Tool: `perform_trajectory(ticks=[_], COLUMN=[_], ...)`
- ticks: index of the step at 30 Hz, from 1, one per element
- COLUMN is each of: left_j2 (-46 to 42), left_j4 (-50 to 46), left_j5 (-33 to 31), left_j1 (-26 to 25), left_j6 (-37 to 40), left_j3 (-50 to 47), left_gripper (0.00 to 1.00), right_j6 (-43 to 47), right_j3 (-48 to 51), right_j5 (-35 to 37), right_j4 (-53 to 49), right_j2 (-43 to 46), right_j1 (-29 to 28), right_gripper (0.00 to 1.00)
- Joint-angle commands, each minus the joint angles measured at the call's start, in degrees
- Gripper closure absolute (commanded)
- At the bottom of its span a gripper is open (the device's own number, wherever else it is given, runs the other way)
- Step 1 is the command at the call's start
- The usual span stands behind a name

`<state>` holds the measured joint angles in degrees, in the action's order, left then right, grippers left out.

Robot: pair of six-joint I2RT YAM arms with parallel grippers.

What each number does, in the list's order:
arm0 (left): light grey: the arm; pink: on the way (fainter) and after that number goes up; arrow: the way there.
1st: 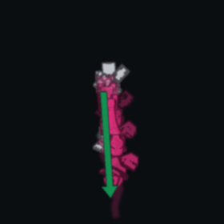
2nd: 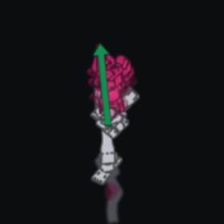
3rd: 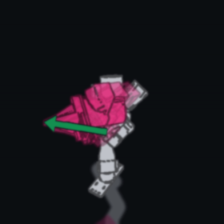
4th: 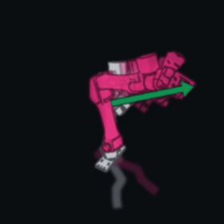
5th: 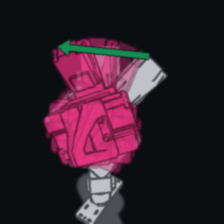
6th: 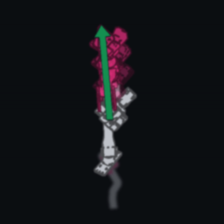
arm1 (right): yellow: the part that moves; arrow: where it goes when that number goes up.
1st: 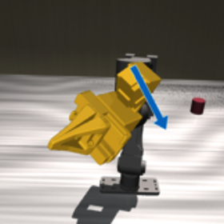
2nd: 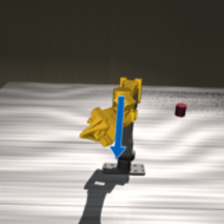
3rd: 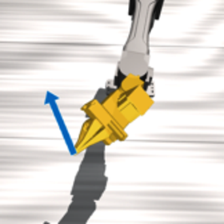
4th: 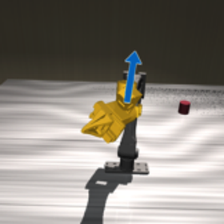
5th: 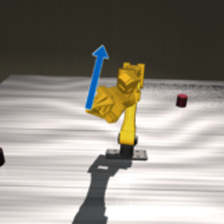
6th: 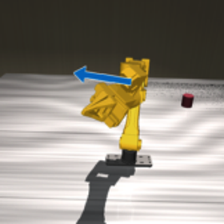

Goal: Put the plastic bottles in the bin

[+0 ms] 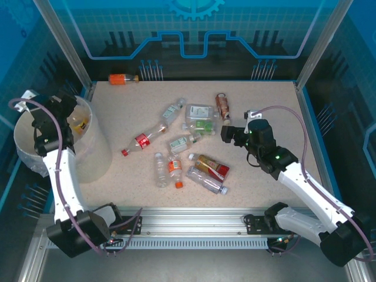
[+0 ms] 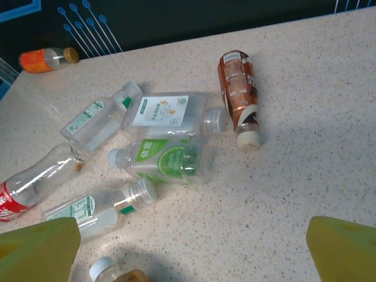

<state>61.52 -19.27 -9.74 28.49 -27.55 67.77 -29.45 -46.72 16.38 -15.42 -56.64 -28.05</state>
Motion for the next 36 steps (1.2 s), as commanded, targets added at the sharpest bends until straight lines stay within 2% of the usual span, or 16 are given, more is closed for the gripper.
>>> perform_trajectory(ticks=[1,6,13,22,26,29,31,36], left_j2=[-4.0,-6.2,-7.1,-9.0,-8.6,-8.4,-8.3,-8.1], left_j4=[-5.3,-7.6,-8.6,-3.2,-2.2,-2.2,-2.2,-2.8], left_j5=[2.4,2.8,9.1,8.5,7.9,7.8,7.9,8.2], left_j1=[-3.4,-11.4,-20.4,-31.2,-33.0,-33.2,-33.3,-33.3], left_j6=[-2.8,-4.1,-7.9,-11.7,-11.7,-11.5,-11.5,-11.0], left_j3=[1.7,2.8,5.3,1.2,0.4,0.2,-0.1,-0.5], left_gripper=[0.01,0.01,0.01,0.01,0.01,0.01,0.01,0.01], right_j6=[-2.4,-6.7,-6.5,-2.8,0.6,0.6,-0.3,0.8], right_j3=[2.5,6.8,10.4,12.5,11.6,11.0,10.4,7.6], right_j5=[-0.7,-3.4,-8.5,-4.8,-5.0,0.0,2.9,2.3], right_j4=[-1.5,-2.9,-6.6,-7.6,-8.0,-9.3,-10.3,-10.9], right_j2=[1.5,2.5,2.4,-0.4,-3.5,-5.1,-6.6,-11.8], right_j1=[0.5,0.0,-3.3,-11.9,-15.3,-18.7,-19.1,-19.0], right_gripper=[0.0,0.0,0.0,0.0,0.0,0.0,0.0,0.0])
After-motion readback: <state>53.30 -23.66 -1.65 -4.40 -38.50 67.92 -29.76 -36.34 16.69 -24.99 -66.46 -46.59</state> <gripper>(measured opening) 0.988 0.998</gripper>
